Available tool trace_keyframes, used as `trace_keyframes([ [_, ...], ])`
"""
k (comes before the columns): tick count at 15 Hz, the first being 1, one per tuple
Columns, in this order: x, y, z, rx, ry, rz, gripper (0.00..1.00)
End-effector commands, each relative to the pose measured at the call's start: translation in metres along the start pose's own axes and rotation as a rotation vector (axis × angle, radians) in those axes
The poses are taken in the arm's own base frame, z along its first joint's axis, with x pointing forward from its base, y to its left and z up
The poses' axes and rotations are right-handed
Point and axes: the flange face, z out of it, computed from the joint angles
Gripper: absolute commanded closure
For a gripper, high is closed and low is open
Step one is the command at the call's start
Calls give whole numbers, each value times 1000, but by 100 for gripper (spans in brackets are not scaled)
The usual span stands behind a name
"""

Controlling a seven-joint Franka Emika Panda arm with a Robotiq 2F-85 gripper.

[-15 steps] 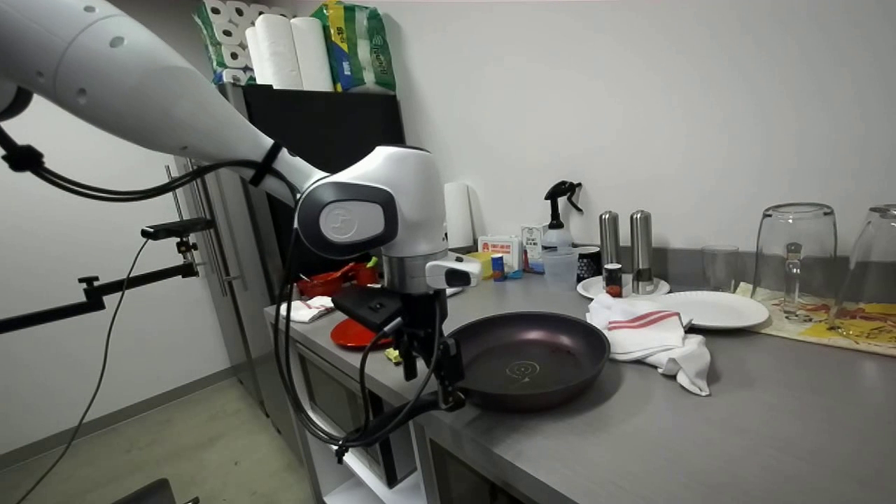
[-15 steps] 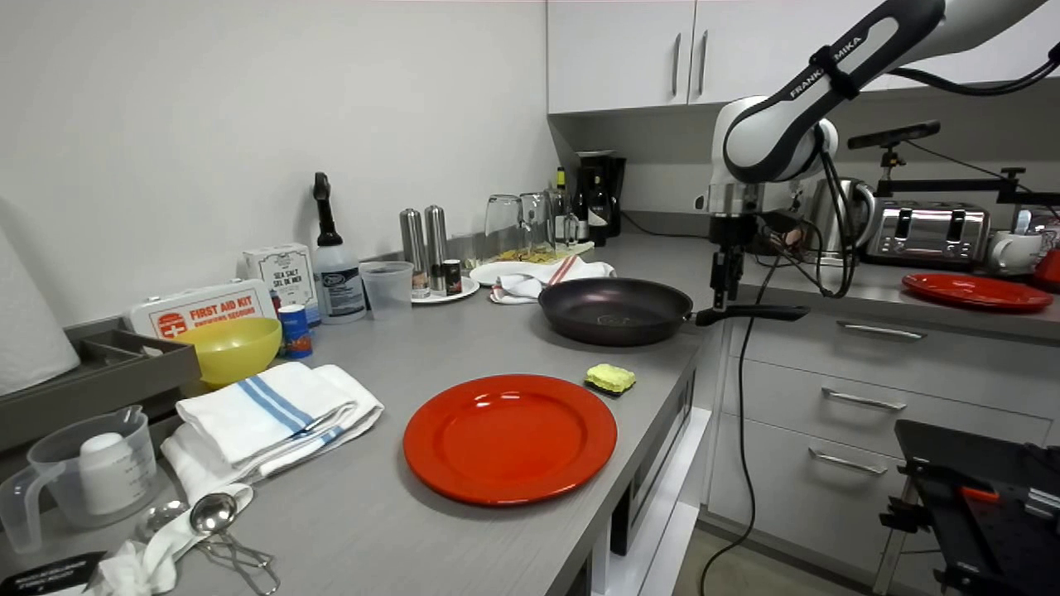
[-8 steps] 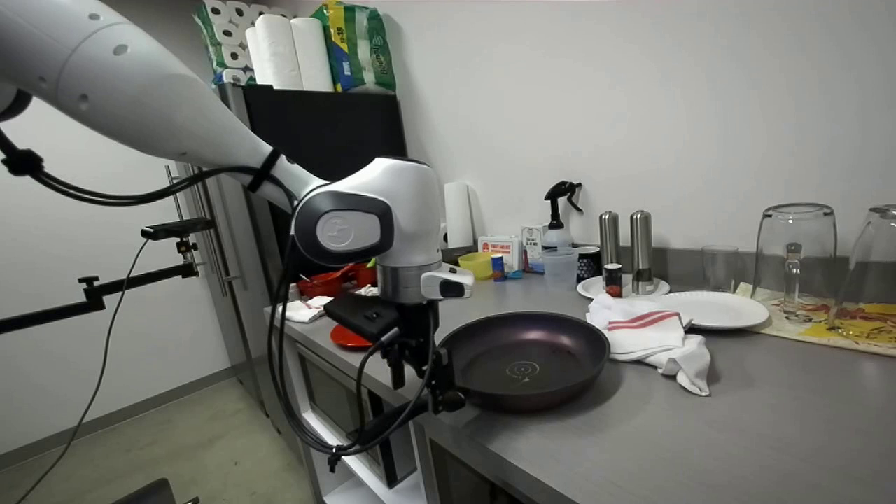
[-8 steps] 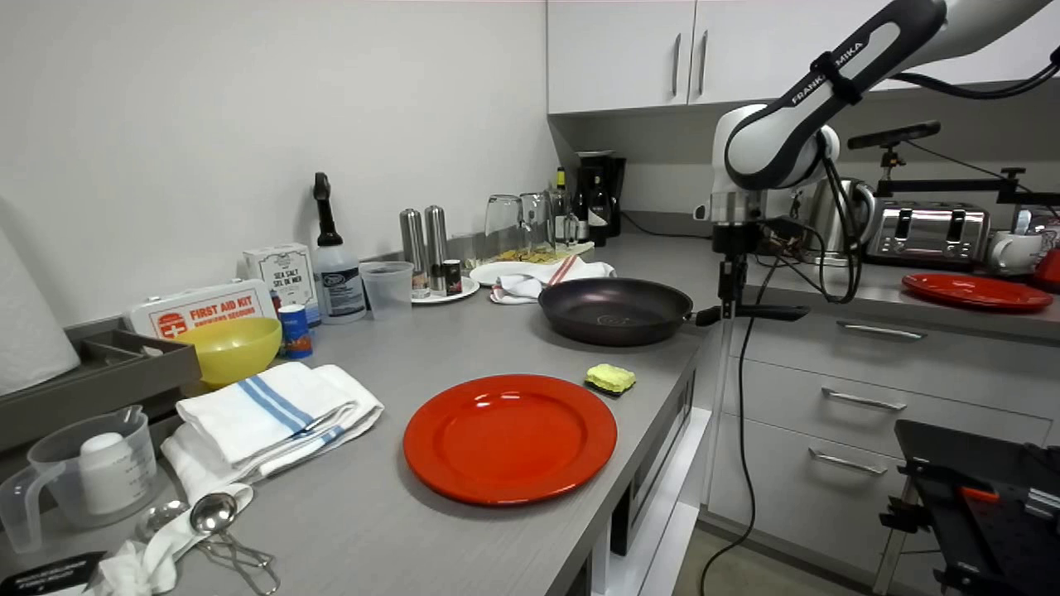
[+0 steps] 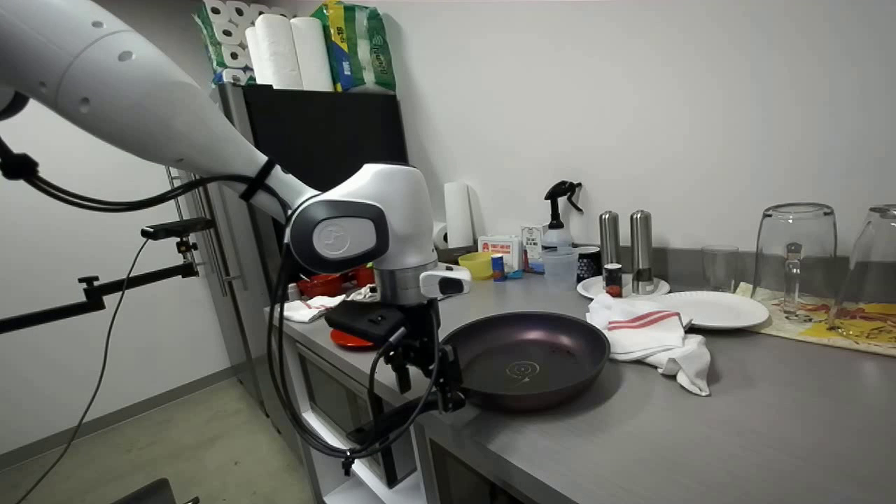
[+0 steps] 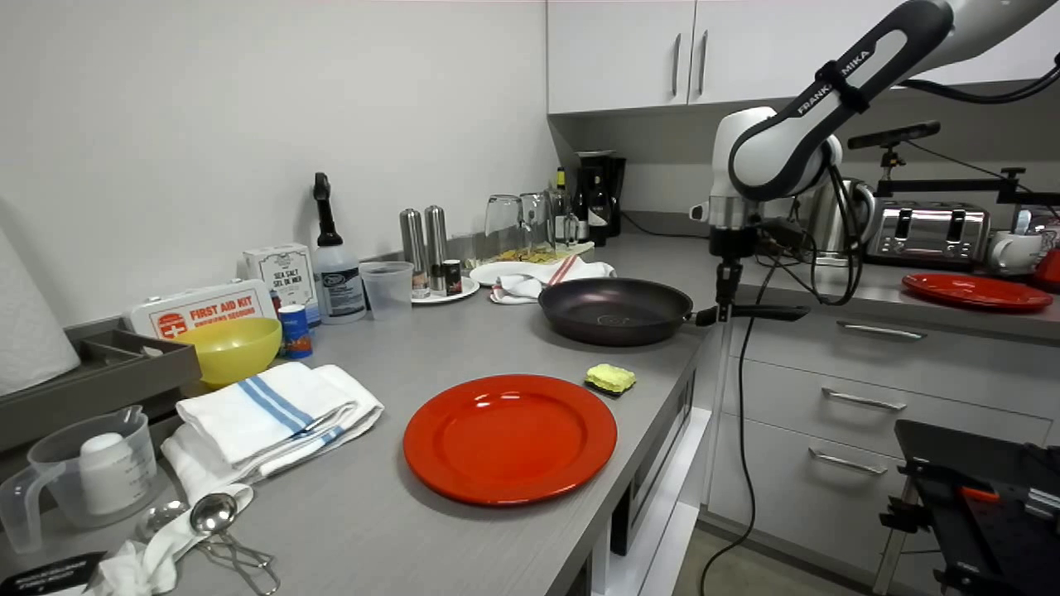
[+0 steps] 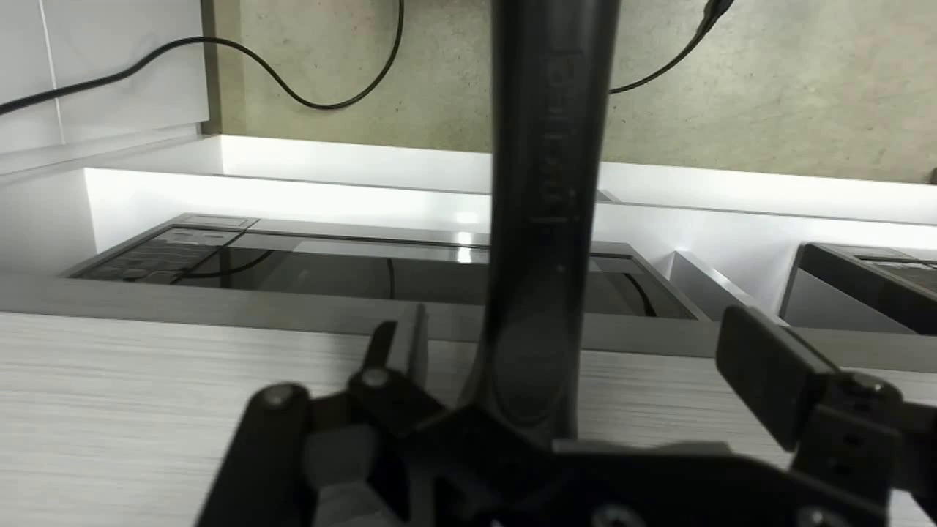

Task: Move the pan to the right and the left twice, then move it to the right on the counter

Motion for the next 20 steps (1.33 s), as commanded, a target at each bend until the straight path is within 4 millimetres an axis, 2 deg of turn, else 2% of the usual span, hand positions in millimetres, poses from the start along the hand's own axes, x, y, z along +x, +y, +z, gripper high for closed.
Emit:
trace_keyframes([
  [1, -7, -5, -2, -37, 27, -38, 0],
  [9, -3, -13, 6, -87, 130, -38, 0],
  [20, -2, -4, 11, -97, 158, 62, 0],
])
